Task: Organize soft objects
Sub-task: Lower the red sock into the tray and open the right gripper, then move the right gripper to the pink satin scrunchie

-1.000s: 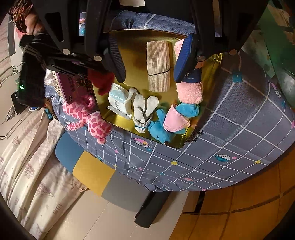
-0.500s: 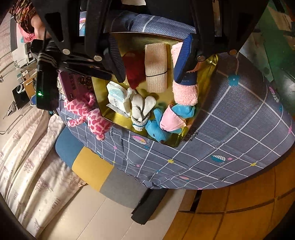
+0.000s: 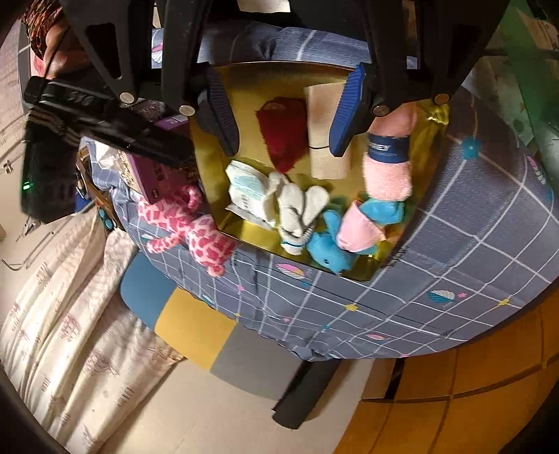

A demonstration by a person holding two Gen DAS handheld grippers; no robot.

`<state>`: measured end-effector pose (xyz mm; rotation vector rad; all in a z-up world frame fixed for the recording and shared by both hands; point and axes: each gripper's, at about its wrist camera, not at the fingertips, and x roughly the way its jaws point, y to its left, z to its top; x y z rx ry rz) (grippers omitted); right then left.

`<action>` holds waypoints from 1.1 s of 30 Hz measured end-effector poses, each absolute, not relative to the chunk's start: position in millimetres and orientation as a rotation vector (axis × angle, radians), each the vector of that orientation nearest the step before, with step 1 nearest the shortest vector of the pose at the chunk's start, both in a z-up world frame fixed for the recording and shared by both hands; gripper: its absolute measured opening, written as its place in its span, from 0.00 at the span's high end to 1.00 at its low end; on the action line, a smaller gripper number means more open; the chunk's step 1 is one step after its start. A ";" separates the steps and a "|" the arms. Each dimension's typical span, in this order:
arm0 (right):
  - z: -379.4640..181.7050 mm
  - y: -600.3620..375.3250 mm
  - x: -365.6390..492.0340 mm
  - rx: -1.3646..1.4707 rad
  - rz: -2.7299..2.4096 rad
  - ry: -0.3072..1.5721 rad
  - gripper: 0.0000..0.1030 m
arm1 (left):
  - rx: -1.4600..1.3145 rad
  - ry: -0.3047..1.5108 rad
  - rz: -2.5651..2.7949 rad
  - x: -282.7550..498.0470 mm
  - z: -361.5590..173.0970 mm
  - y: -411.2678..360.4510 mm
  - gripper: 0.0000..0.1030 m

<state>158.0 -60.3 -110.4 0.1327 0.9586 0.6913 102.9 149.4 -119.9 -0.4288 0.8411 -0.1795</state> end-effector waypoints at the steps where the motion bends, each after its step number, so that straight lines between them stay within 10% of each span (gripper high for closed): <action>1: -104.2 -64.7 155.3 0.142 0.691 0.938 0.37 | -0.424 0.841 -0.191 103.5 -118.9 145.3 0.48; 16: -39.0 -236.5 131.3 0.296 0.384 0.663 0.35 | -0.312 0.865 -0.391 119.9 -94.5 46.4 0.48; 33: -146.2 -448.0 137.0 0.372 -0.037 0.869 0.35 | -0.141 0.949 -0.592 138.7 -82.6 -85.2 0.48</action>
